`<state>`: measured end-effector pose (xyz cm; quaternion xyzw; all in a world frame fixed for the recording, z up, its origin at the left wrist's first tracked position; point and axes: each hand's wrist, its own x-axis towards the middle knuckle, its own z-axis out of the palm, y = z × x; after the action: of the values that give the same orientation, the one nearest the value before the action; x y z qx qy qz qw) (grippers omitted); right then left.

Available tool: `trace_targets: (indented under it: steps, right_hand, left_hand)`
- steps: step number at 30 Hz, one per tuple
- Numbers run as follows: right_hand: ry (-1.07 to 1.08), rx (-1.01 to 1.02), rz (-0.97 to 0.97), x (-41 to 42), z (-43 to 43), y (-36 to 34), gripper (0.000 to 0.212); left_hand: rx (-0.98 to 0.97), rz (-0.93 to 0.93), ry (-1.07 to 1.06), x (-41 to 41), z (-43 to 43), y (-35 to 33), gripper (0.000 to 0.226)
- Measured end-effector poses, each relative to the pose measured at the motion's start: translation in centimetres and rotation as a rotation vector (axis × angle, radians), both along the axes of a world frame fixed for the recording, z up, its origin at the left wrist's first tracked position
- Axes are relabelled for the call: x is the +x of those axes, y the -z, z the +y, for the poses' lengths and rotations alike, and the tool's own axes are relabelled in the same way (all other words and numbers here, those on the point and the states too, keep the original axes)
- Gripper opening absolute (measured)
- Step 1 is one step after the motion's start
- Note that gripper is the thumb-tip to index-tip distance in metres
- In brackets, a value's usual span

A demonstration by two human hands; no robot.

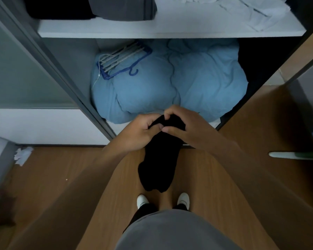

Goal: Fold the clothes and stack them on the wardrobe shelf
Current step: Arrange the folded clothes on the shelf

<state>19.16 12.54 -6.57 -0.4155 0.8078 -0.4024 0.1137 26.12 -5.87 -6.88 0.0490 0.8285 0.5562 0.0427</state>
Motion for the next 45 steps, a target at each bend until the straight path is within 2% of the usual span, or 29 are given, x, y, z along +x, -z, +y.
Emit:
trace_targets:
  steps: [5, 10, 13, 17, 21, 23, 28, 30, 32, 34, 36, 39, 41, 45]
  right_hand:
    - [0.08, -0.042, 0.008, 0.5, -0.7, 0.4, 0.01]
    - [0.209, -0.085, -0.095, 0.6, -1.2, 0.2, 0.002]
    - [0.224, -0.104, -0.11, 0.6, -1.4, -0.4, 0.007]
    - [0.22, -0.12, -0.1, 1.0, -1.8, -1.0, 0.003]
    - [0.275, -0.108, -0.057, 1.0, -2.1, -1.3, 0.003]
    - [0.293, -0.074, -0.024, 0.9, -2.2, -1.4, 0.004]
    - [0.291, -0.042, 0.023, 0.7, -2.1, -1.7, 0.009]
    - [0.254, -0.032, 0.055, 0.5, -1.9, -1.8, 0.01]
    - [0.214, -0.027, 0.088, 0.4, -1.7, -1.9, 0.01]
    - [0.176, -0.017, 0.109, 0.1, -1.6, -2.0, 0.011]
    - [0.14, -0.002, 0.118, 0.0, -1.6, -2.1, 0.01]
    - [0.104, 0.008, 0.126, -0.1, -1.6, -2.1, 0.01]
    - [0.105, 0.01, 0.125, -0.2, -1.3, -2.2, 0.011]
    - [0.124, 0.004, 0.12, -0.4, -0.5, -2.4, 0.012]
  left_hand:
    - [0.011, 0.009, -0.015, 0.4, -0.4, -0.3, 0.037]
    - [-0.014, 0.062, -0.023, 0.5, -0.9, 0.2, 0.026]
    - [-0.147, 0.157, -0.139, 0.7, -1.2, 1.3, 0.032]
    - [-0.299, 0.19, -0.174, 1.1, -0.9, 2.6, 0.024]
    - [-0.279, 0.284, -0.268, 1.2, -0.3, 3.0, 0.013]
    - [-0.245, 0.277, -0.286, 1.1, 0.0, 3.2, 0.009]
    - [-0.291, 0.152, -0.352, 1.0, 0.7, 4.1, 0.022]
    - [-0.328, 0.064, -0.283, 0.9, 0.5, 4.5, 0.027]
    - [-0.277, 0.011, -0.145, 0.7, 0.4, 4.9, 0.029]
    - [-0.249, 0.034, -0.063, 0.4, 0.3, 4.7, 0.039]
    - [-0.23, 0.074, -0.068, -0.1, 0.5, 4.3, 0.049]
    - [-0.161, 0.145, -0.062, -0.9, 0.9, 3.8, 0.033]
    - [-0.126, 0.129, -0.016, -1.0, 0.6, 3.9, 0.019]
    - [-0.156, 0.05, 0.058, -1.1, -1.0, 5.1, 0.015]
